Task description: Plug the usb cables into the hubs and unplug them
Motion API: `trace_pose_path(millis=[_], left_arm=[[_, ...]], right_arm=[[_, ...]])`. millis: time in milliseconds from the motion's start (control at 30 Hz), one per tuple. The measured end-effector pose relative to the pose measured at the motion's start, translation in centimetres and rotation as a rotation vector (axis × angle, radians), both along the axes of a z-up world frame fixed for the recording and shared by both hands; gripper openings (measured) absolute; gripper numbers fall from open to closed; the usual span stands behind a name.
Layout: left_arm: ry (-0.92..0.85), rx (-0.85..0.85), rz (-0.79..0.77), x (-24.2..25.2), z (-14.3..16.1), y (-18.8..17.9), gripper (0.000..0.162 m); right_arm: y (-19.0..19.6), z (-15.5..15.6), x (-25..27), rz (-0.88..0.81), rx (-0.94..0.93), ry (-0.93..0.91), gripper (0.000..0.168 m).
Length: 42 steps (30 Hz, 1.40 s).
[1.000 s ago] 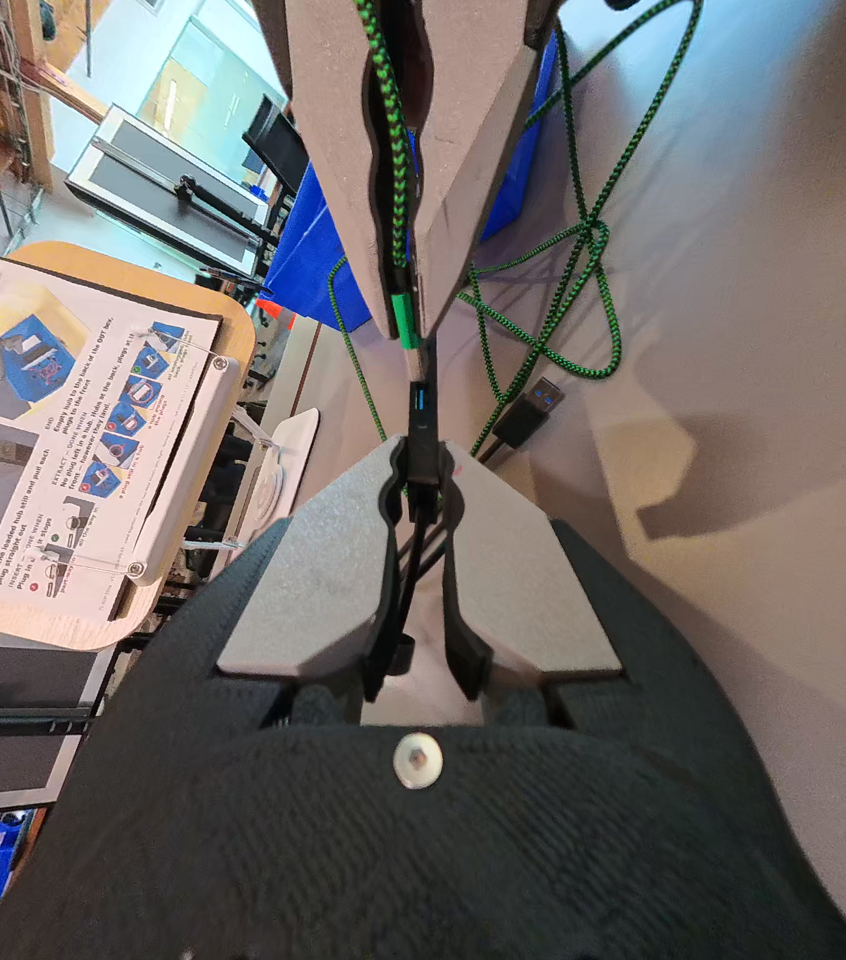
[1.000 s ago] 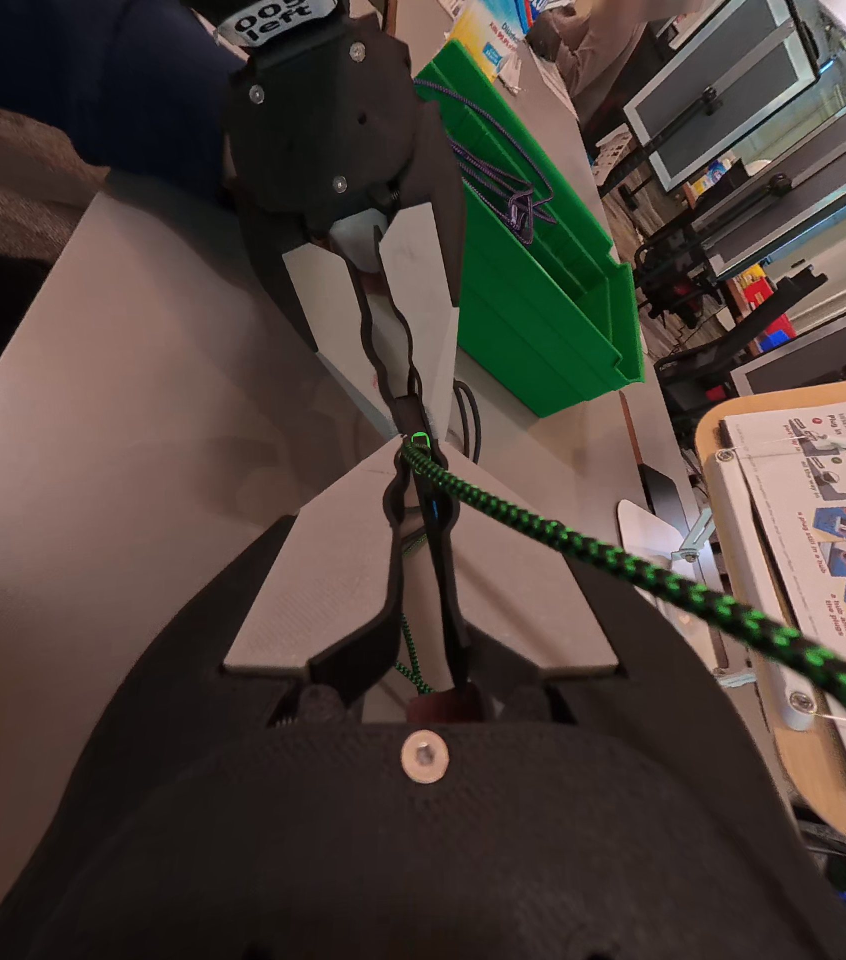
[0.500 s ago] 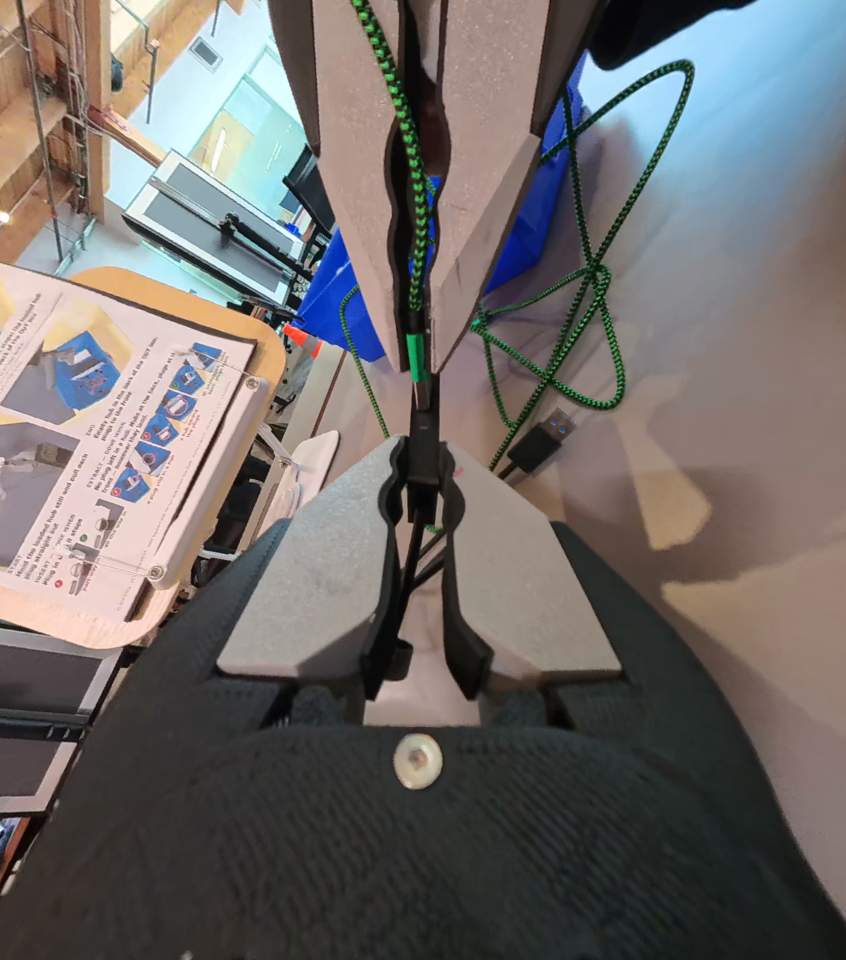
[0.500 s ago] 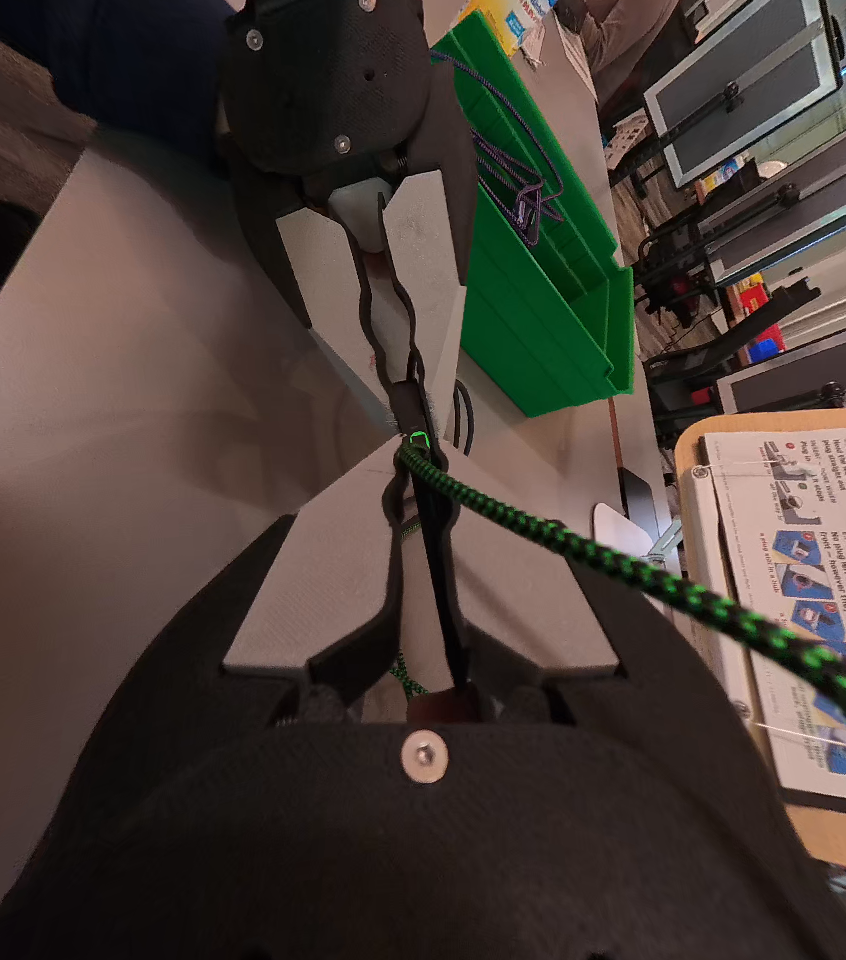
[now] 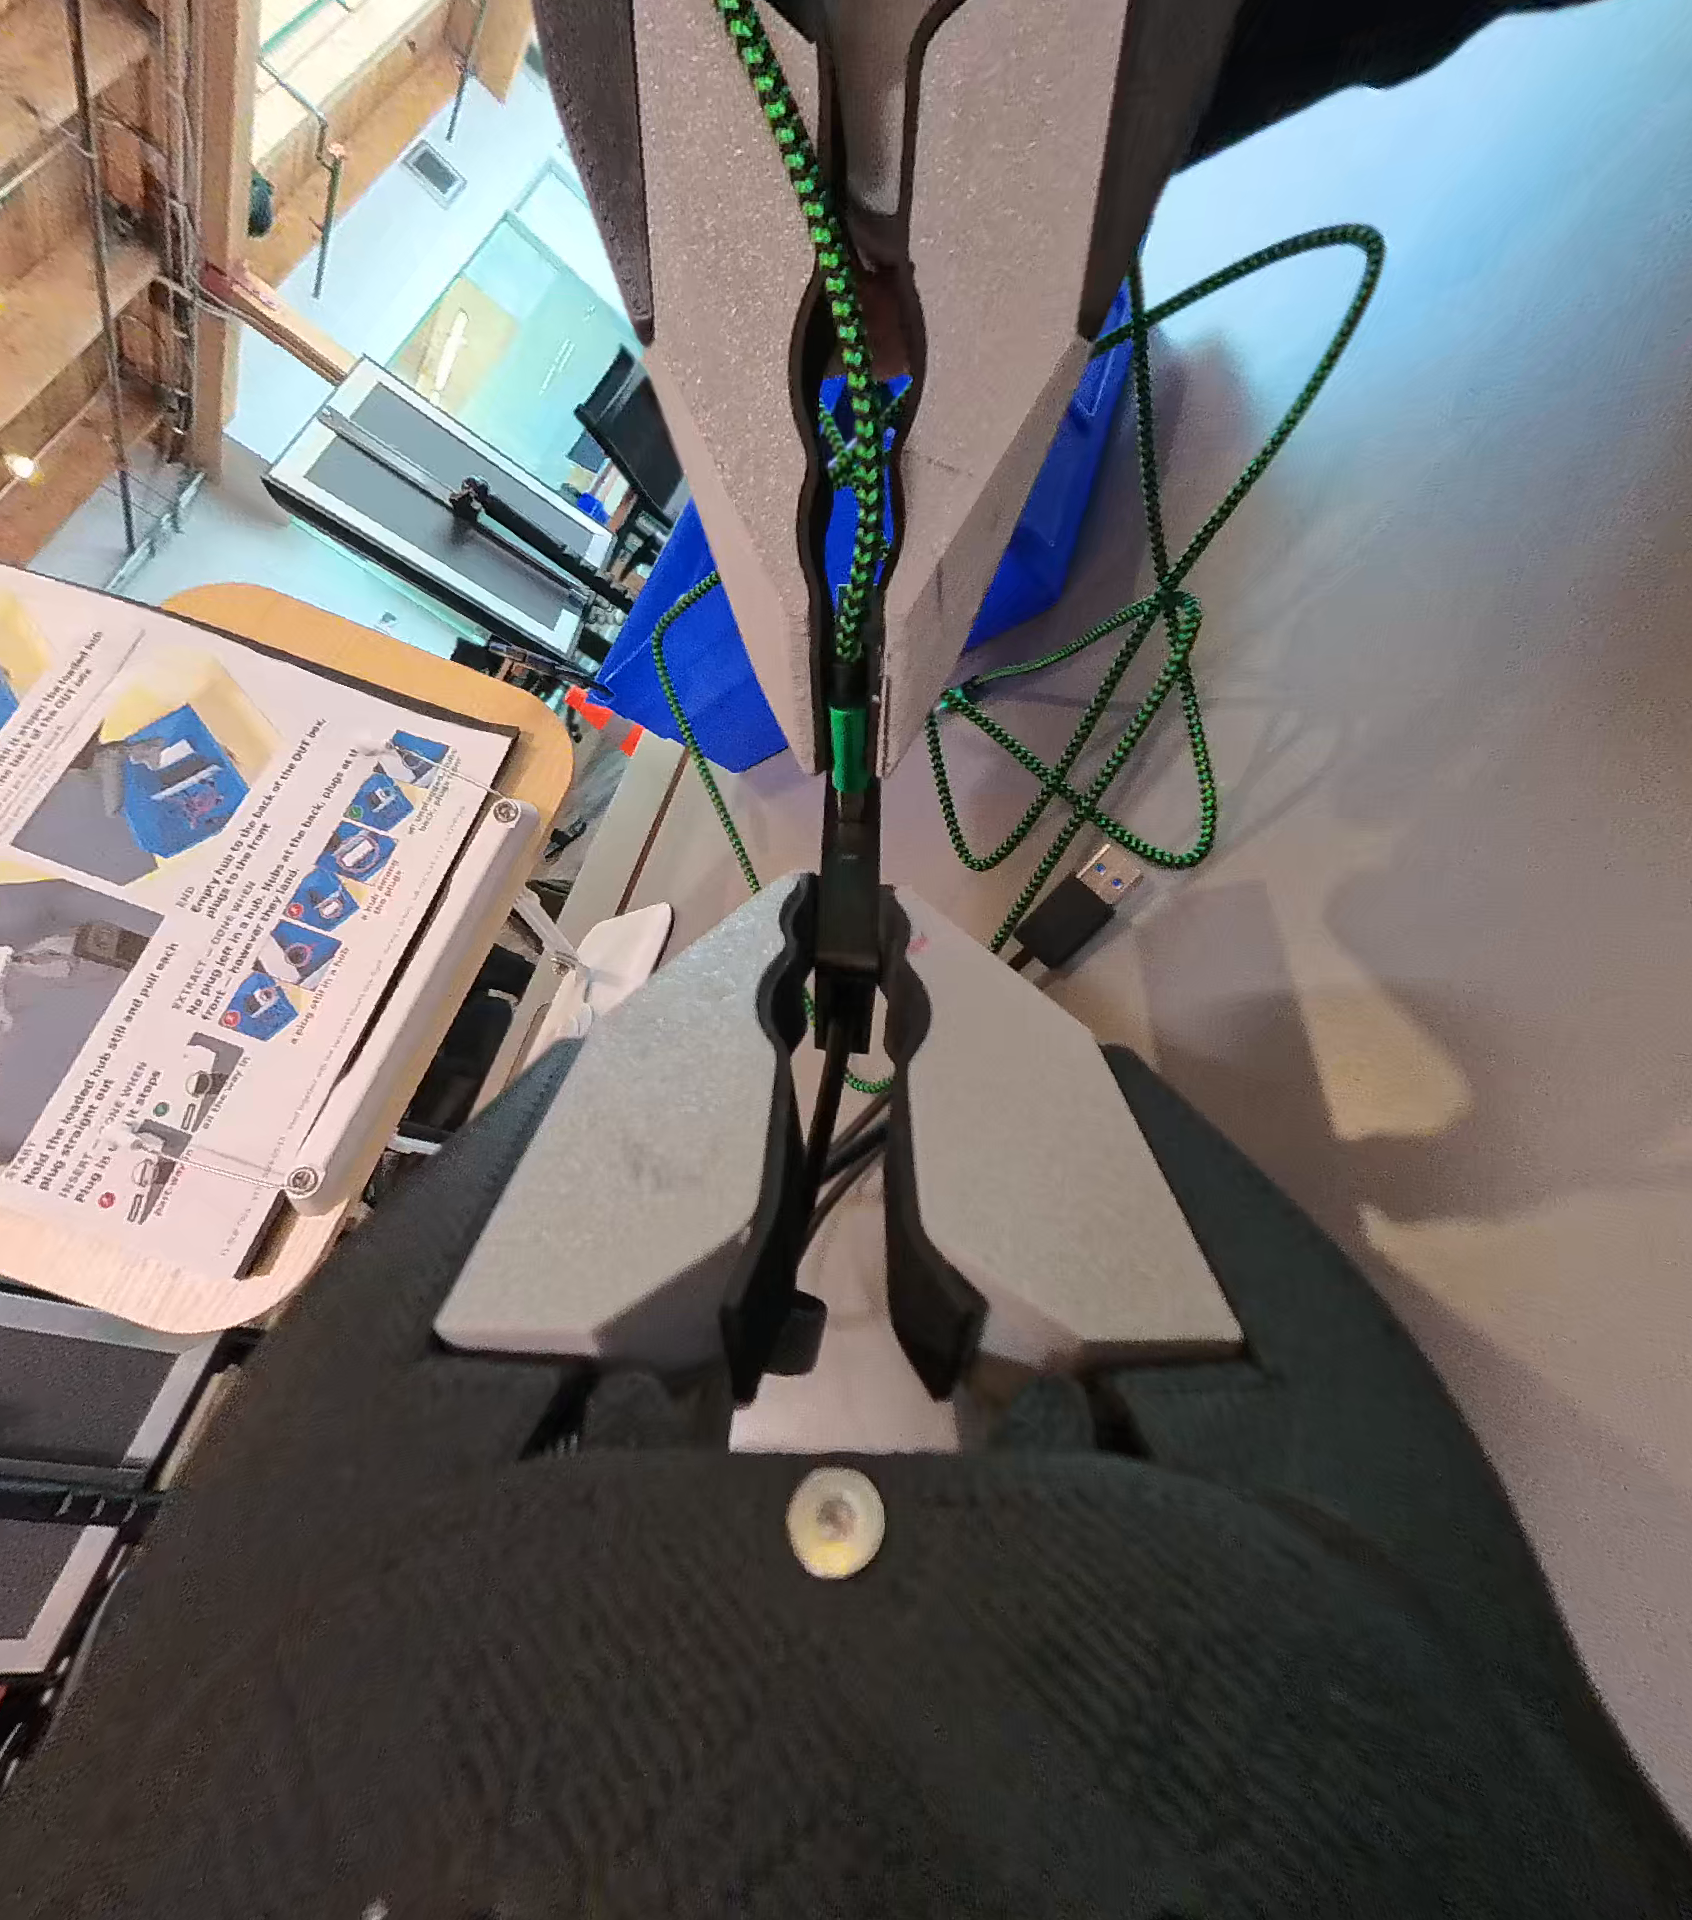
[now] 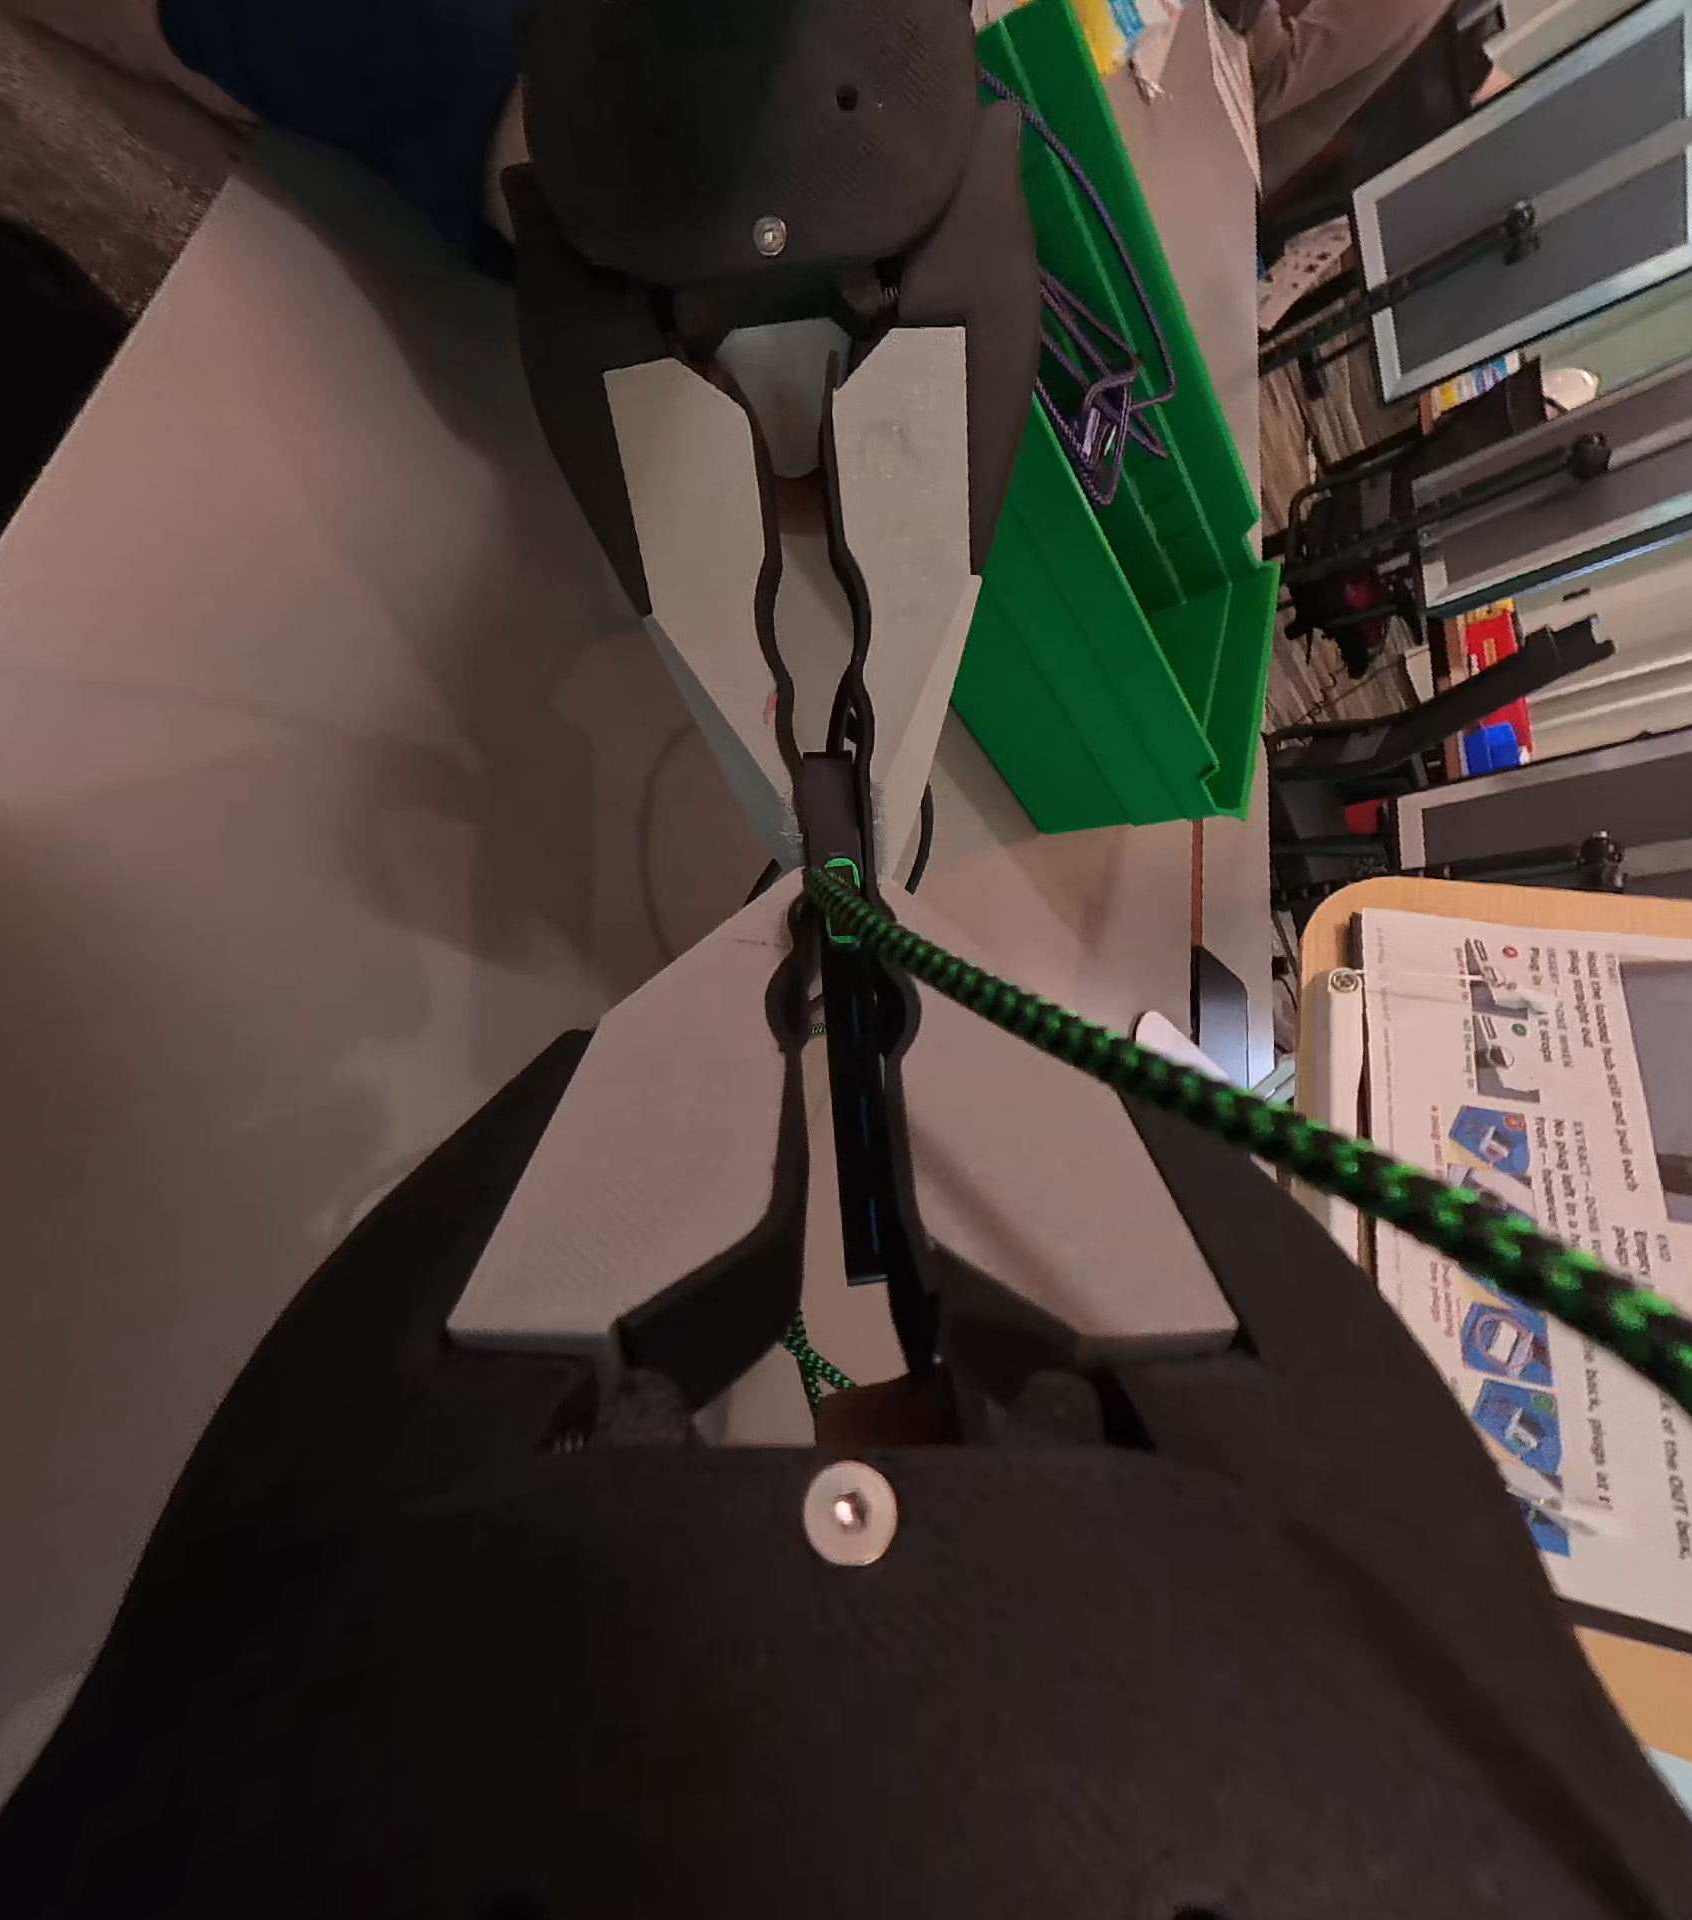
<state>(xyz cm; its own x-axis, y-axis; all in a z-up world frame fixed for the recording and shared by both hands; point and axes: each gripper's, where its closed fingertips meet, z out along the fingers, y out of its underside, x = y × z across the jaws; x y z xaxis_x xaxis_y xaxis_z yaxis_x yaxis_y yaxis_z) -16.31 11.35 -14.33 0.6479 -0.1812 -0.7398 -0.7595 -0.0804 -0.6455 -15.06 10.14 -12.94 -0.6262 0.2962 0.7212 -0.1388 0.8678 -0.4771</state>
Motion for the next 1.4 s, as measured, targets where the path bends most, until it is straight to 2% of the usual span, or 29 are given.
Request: trace_pose_path(millis=[33, 200, 333, 467, 600, 733, 833, 900, 933, 1033, 1100, 1233, 1300, 1400], left_arm=[[0.0, 0.004, 0.004, 0.0, 0.1, 0.0, 0.007], [-0.041, -0.001, 0.012, -0.5, 0.3, -0.2, 0.006], [-0.085, 0.008, -0.032, 0.4, 0.7, -0.6, 0.006], [-0.11, 0.012, -0.096, 2.2, 1.1, -1.1, 0.006], [-0.099, 0.002, -0.104, 2.5, 0.9, -1.0, 0.006], [-0.15, 0.0, -0.119, 2.0, 1.0, -0.9, 0.006], [-0.136, -0.024, -0.095, 1.3, 0.1, -0.7, 0.007], [-0.132, -0.03, -0.085, 0.9, -0.2, -0.7, 0.007], [-0.128, -0.022, -0.065, 0.5, -0.2, -0.6, 0.007], [-0.157, -0.021, -0.053, 0.1, -0.2, -0.4, 0.007], [-0.162, -0.031, -0.065, 0.3, -0.4, -0.4, 0.007], [-0.165, -0.027, -0.065, 0.2, -0.5, -0.4, 0.007], [-0.198, 0.001, -0.082, 0.2, 0.2, -0.6, 0.007], [-0.231, 0.016, -0.127, 0.7, 0.7, -1.1, 0.007]], right_arm=[[0.0, 0.1, 0.0, 0.009, 0.002, 0.002, 0.005], [-0.1, 0.1, -0.6, 0.006, 0.058, 0.097, 0.005], [-0.7, 0.6, 0.1, 0.068, -0.101, 0.079, 0.005], [-1.1, 0.9, 1.8, 0.161, -0.099, 0.076, 0.004], [-0.8, 0.2, 1.7, 0.127, -0.085, 0.035, 0.004], [-0.9, 0.5, 1.2, 0.132, -0.227, -0.007, 0.004], [-0.6, -0.3, 0.4, 0.092, -0.242, -0.031, 0.004], [-0.5, -0.7, 0.2, 0.062, -0.252, -0.052, 0.012], [-0.3, -1.0, 0.2, 0.045, -0.243, -0.063, 0.019], [0.6, -1.2, 0.0, -0.019, -0.19, -0.058, 0.02], [1.0, -1.3, -0.2, -0.06, -0.162, -0.063, 0.011], [1.5, -1.4, -0.6, -0.104, -0.081, -0.048, 0.01], [1.8, -1.0, -0.6, -0.124, -0.057, -0.02, 0.013], [2.0, -1.8, -0.4, -0.142, -0.036, -0.08, 0.035]])
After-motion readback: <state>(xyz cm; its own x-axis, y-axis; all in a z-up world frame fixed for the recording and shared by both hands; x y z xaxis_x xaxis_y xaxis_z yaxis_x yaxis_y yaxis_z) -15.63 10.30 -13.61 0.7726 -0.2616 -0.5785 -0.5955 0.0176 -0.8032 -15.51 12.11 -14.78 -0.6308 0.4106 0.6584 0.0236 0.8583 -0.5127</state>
